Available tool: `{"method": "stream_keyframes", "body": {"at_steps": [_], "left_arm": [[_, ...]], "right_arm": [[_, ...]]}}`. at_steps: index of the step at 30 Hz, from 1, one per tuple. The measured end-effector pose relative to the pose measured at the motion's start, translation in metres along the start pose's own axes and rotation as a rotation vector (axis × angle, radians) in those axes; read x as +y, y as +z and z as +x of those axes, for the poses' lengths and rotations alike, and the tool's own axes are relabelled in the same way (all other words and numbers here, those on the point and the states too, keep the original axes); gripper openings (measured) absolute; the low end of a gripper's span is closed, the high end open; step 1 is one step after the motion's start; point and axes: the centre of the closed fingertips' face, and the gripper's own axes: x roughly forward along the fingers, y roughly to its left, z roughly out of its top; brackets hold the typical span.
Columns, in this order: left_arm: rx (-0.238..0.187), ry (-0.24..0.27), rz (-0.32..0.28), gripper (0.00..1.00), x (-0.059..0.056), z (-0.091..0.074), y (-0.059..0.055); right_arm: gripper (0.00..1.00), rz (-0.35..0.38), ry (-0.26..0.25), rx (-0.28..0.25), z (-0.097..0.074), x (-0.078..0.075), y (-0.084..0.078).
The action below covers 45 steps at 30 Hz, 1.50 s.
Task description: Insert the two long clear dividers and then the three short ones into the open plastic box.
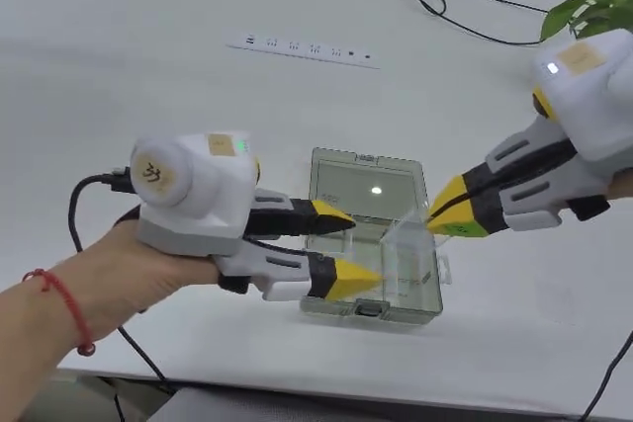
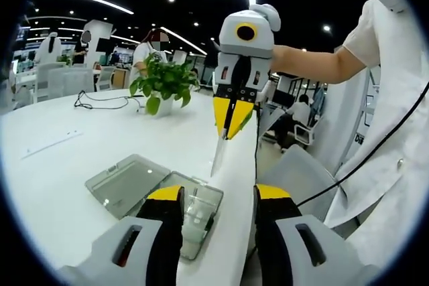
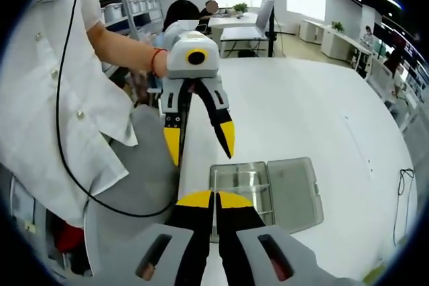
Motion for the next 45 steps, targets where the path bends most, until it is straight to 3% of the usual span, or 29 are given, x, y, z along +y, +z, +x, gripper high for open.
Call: {"method": "stream_keyframes", "body": {"at_steps": [15, 31, 45], "left_arm": [[0.046, 0.063, 0.009, 0.71, 0.020, -0.020, -0.022], [0.075, 0.093, 0.014, 1.00, 0.031, -0.022, -0.031], [0.069, 0.091, 0.005, 1.00, 0.030, -0.021, -0.032]], "right_arm": [[0.03, 0.036, -0.060, -0.005, 0.028, -0.030, -0.020], [0.03, 0.079, -0.077, -0.015, 0.056, -0.041, -0.036], [0.03, 0.072, -0.076, 0.000, 0.061, -0.037, -0.043]]}}
